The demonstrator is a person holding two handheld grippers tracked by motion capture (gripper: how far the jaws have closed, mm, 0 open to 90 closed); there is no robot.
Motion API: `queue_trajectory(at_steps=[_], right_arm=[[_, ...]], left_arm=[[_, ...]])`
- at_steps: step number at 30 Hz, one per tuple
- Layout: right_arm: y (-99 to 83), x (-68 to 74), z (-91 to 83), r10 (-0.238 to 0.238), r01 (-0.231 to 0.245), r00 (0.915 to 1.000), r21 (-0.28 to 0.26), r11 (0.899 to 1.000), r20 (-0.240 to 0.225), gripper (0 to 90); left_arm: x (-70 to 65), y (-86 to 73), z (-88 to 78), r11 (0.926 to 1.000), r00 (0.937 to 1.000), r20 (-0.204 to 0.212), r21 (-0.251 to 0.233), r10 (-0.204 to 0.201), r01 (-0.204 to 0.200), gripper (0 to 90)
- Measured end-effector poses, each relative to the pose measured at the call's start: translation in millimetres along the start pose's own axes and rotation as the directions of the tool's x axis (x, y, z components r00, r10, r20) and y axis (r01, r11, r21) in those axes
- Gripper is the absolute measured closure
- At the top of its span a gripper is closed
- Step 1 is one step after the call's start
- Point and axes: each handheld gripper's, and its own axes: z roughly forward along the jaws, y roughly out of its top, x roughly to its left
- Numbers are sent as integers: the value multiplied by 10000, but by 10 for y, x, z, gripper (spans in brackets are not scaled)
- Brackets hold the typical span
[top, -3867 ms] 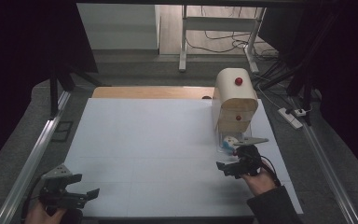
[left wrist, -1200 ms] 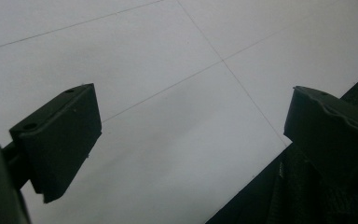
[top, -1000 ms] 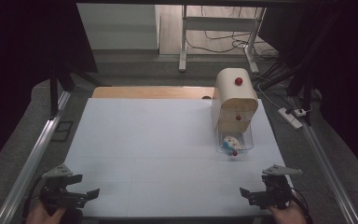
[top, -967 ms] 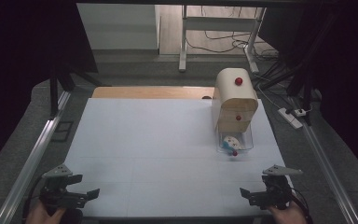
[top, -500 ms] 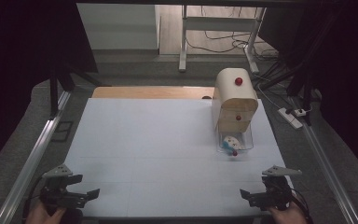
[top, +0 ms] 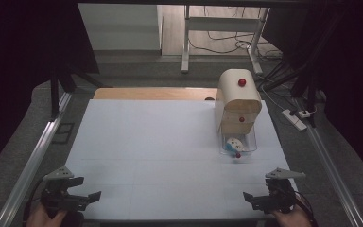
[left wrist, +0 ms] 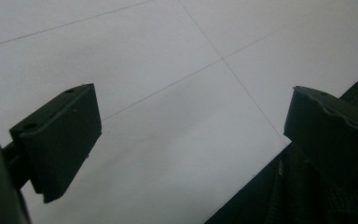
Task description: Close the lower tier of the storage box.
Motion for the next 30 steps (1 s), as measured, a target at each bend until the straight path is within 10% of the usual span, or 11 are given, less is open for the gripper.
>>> queue_trajectory(at_steps=[30], right_arm=[[136, -14, 92, -318, 315, 9994, -299, 9991, -98, 0]], left_arm=[[6, 3, 7, 10000, 10000, 34, 53, -44, 44, 40]])
